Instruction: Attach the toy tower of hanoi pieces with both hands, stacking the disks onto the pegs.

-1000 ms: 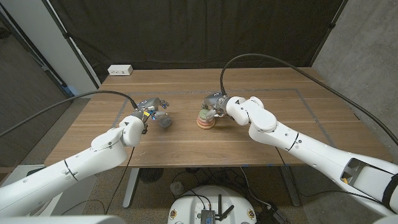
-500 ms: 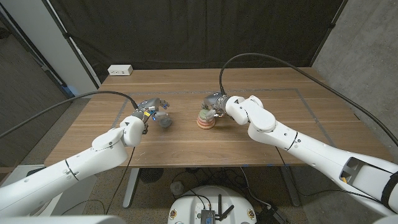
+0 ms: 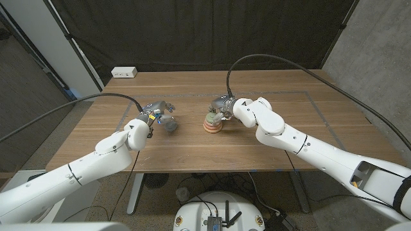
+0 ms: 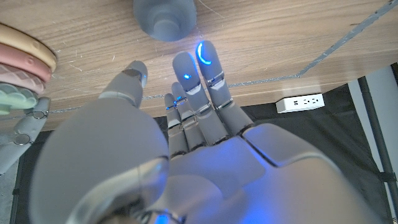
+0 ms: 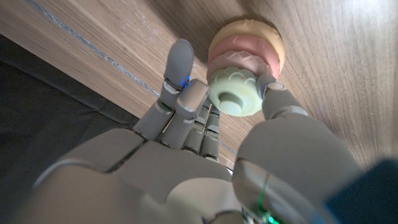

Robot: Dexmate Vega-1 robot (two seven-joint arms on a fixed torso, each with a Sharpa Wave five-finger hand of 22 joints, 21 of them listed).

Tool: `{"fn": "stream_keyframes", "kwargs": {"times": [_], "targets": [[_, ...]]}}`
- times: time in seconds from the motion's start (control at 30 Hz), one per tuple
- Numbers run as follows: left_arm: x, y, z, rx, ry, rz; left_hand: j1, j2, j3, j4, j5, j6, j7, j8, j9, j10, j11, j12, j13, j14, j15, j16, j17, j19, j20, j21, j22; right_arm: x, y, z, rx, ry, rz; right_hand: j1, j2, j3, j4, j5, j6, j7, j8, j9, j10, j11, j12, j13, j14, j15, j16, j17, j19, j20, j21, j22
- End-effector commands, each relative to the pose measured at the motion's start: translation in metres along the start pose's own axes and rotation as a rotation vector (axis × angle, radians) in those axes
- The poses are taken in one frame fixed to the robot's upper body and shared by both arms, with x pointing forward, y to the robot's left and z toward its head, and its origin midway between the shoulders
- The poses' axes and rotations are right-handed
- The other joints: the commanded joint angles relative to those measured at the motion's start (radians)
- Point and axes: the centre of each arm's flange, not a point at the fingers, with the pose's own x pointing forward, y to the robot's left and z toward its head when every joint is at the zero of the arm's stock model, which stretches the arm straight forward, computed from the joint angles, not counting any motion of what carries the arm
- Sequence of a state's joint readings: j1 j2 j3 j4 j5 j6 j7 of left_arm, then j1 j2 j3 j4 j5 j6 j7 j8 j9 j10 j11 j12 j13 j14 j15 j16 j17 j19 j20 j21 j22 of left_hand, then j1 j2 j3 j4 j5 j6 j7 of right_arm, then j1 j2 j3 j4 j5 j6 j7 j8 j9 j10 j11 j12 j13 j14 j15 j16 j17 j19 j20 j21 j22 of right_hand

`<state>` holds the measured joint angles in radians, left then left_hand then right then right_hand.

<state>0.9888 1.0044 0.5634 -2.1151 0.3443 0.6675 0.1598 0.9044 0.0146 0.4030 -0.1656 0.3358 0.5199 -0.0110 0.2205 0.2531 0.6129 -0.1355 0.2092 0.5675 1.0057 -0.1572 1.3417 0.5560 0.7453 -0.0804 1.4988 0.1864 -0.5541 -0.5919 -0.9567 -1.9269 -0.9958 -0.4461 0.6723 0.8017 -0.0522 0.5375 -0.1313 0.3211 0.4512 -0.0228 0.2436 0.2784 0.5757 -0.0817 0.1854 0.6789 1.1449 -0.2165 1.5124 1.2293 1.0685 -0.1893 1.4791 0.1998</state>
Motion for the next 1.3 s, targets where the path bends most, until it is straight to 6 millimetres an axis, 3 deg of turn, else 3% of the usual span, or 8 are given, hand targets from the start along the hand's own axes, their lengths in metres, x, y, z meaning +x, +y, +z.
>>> {"fn": "stream_keyframes", "kwargs": {"times": [0.03,0.6,1.3], "targets": [[0.002,0.002,0.000,0.003,0.000,0.004,0.001,0.002,0.007,0.000,-0.004,0.009,0.002,-0.004,0.004,0.010,-0.001,0.000,0.004,0.008,-0.063,0.008,0.003,0.004,-0.126,0.009,0.003,0.001,-0.001,-0.001,-0.015,0.014,-0.003,-0.038,-0.034,-0.007,-0.001,-0.009,-0.020,0.005,-0.012,0.001,-0.026,0.005,-0.003,-0.003,-0.011,-0.002,-0.002,0.002,-0.007,-0.033,-0.004,0.004],[0.002,0.003,-0.003,-0.003,0.001,0.013,0.001,0.003,0.010,0.000,-0.004,0.010,0.003,-0.004,0.005,0.011,-0.001,0.000,0.005,0.007,-0.063,0.008,0.002,0.004,-0.126,0.009,0.003,-0.004,-0.006,-0.003,-0.038,0.029,-0.020,-0.076,-0.069,-0.019,-0.007,-0.040,-0.067,0.011,-0.029,-0.001,-0.114,0.021,-0.008,-0.019,-0.058,-0.002,-0.030,-0.008,-0.024,-0.033,-0.024,0.002],[0.000,0.005,-0.002,-0.011,-0.001,0.029,0.002,0.002,0.013,-0.001,-0.004,0.009,0.002,-0.005,0.006,0.010,-0.002,-0.001,0.004,0.008,-0.063,0.009,0.002,0.003,-0.126,0.010,0.003,-0.027,-0.005,-0.015,0.005,0.072,-0.041,-0.078,-0.065,-0.013,-0.013,-0.054,-0.068,0.006,-0.026,-0.002,-0.120,0.021,0.004,-0.030,-0.075,-0.002,-0.040,-0.008,-0.032,-0.033,-0.037,-0.001]]}}
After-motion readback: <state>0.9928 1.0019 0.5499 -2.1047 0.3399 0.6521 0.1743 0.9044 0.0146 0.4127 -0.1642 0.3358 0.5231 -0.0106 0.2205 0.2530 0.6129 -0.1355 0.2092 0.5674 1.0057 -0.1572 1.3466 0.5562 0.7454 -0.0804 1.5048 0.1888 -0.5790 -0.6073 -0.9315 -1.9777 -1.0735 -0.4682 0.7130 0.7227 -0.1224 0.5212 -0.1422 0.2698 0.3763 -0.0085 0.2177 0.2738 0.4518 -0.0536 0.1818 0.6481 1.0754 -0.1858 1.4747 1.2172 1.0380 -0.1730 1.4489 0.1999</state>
